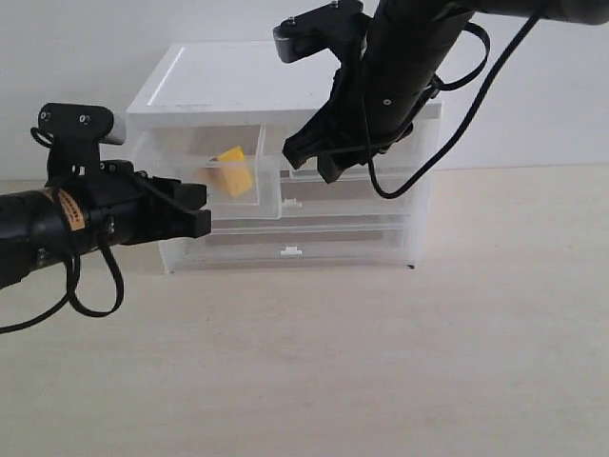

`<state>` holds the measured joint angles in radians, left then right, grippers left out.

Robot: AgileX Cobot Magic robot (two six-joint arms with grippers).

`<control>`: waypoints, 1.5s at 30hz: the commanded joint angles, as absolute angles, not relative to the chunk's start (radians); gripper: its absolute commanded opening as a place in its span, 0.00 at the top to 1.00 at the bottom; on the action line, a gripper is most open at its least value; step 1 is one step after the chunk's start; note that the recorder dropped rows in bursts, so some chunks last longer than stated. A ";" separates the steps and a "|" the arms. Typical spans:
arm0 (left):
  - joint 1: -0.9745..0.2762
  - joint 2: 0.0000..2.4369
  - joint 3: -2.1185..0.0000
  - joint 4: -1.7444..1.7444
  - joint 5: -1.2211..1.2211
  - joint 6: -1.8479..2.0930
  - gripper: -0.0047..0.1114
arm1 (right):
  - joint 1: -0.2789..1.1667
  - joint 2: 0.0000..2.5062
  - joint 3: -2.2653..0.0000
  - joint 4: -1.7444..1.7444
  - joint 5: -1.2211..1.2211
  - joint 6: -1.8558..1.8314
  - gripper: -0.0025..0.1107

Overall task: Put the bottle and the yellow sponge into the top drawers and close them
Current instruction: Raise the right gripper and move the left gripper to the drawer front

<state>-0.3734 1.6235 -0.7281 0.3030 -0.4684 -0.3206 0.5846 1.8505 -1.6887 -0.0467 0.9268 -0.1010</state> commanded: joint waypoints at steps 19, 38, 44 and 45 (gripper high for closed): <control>-0.370 1.720 -0.916 0.337 -0.443 -0.378 0.68 | 0.578 1.837 -1.685 -0.061 0.943 -0.114 0.61; -0.432 1.462 -0.862 0.386 -0.172 -0.335 0.68 | 0.578 1.837 -1.685 -0.086 0.924 -0.130 0.61; -0.475 1.497 -0.830 0.381 -0.175 -0.360 0.68 | 0.578 1.837 -1.685 -0.088 0.927 -0.126 0.61; -0.475 1.509 -0.830 0.381 -0.182 -0.360 0.68 | 0.578 1.832 -1.685 -0.088 0.916 -0.115 0.61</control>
